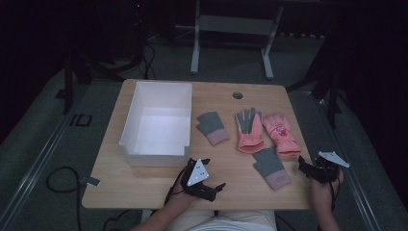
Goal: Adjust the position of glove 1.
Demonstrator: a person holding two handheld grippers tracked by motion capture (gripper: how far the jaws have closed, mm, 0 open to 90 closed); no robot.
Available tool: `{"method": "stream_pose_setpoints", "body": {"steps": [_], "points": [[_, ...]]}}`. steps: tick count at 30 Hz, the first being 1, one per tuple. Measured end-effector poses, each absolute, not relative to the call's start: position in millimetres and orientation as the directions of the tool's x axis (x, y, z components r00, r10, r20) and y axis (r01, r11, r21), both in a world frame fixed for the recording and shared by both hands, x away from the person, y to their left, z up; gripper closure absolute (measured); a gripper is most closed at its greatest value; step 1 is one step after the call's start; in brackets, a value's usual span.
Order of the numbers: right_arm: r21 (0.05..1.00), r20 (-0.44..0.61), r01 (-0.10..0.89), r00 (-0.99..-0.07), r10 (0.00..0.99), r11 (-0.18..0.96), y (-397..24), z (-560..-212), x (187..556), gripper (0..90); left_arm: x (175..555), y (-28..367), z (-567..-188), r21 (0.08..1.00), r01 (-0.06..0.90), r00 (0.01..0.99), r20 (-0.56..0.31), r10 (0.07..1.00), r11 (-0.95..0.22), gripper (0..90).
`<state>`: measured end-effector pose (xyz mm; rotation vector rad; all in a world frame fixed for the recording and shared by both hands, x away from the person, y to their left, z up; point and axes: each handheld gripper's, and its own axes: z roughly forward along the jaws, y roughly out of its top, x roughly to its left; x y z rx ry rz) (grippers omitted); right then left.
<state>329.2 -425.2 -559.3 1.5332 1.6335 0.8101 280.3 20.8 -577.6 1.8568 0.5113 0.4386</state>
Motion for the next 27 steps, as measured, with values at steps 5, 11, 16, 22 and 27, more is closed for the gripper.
{"method": "stream_pose_setpoints", "body": {"steps": [5,11,16,22,27], "points": [[0.822,-0.05,0.567,-0.029,0.998,0.058,-428,-553,331,14.7,281,21,-578,0.943,0.14,0.844,0.046,0.535,-0.302,2.3],[0.839,-0.022,0.544,-0.01,1.0,0.024,-431,-533,331,13.6,280,21,-578,0.943,0.136,0.843,0.051,0.535,-0.305,2.3],[0.848,-0.009,0.53,-0.018,1.0,0.018,-429,-520,332,11.1,281,21,-578,0.943,0.139,0.843,0.047,0.536,-0.301,2.3],[0.856,-0.012,0.516,-0.069,0.998,0.046,-419,-505,336,11.1,281,21,-578,0.944,0.139,0.844,0.046,0.534,-0.3,2.3],[0.855,-0.022,0.512,-0.123,0.992,0.082,-407,-491,342,13.1,281,21,-578,0.943,0.139,0.846,0.045,0.531,-0.301,2.3]]}}
